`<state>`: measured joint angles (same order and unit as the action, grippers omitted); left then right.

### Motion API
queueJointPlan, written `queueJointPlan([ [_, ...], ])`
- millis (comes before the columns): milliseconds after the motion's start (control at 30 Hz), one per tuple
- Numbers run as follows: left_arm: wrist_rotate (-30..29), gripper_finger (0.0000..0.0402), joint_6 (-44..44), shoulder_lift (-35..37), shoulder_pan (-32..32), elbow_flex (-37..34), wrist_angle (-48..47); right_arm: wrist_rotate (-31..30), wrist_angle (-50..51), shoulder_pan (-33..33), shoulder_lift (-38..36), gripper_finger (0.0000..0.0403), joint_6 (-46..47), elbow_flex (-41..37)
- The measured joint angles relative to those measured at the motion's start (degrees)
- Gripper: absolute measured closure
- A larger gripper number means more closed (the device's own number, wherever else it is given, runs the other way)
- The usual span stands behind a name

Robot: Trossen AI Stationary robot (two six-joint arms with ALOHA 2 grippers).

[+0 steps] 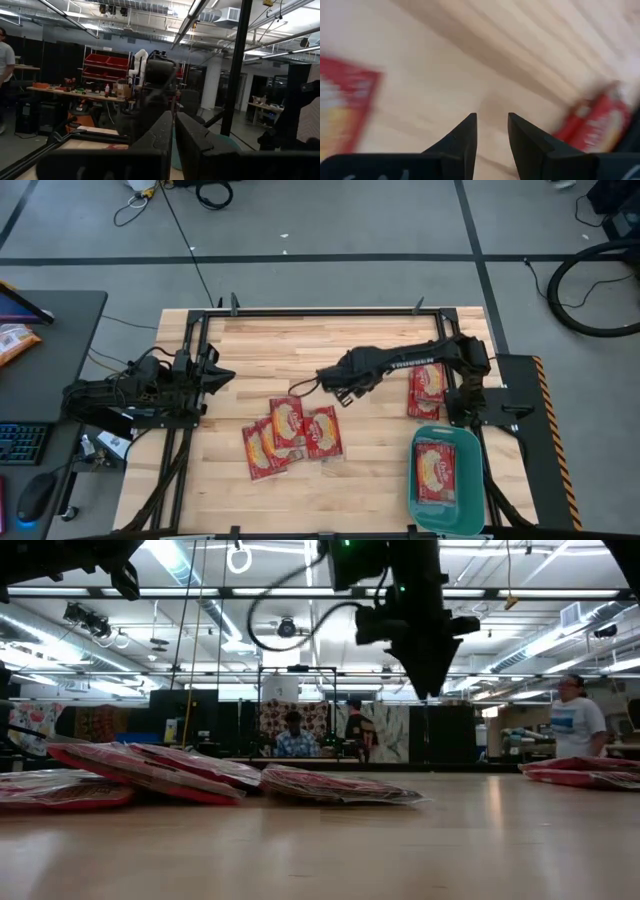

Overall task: Sort popcorn bags into baskets
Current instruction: Put the red popcorn into the green bin

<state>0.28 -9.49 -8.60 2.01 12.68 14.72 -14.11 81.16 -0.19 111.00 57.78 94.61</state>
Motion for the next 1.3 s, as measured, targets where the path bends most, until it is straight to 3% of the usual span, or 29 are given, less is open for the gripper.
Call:
queueJointPlan([
  [300, 0.0, 0.0374, 0.0, 0.0, 0.0, 0.0, 0.0, 0.1, 8.5, -10.5, 0.0, 0.0289, -5.3, -1.9],
  [533, 0.0, 0.0374, 0.0, 0.0, 0.0, 0.0, 0.0, 8.8, 9.0, -17.0, -0.6, 0.0289, -8.9, -12.8],
  [833, 0.0, 0.0374, 0.0, 0.0, 0.0, 0.0, 0.0, 8.2, 8.9, -23.3, -0.5, 0.0289, -4.3, -24.3],
  [1033, 0.0, 0.0374, 0.0, 0.0, 0.0, 0.0, 0.0, 8.7, 8.6, -25.1, -0.6, 0.0289, -5.1, -29.3],
  [1300, 0.0, 0.0374, 0.0, 0.0, 0.0, 0.0, 0.0, 9.7, 1.5, -22.7, -0.6, 0.0289, -9.8, -30.5],
])
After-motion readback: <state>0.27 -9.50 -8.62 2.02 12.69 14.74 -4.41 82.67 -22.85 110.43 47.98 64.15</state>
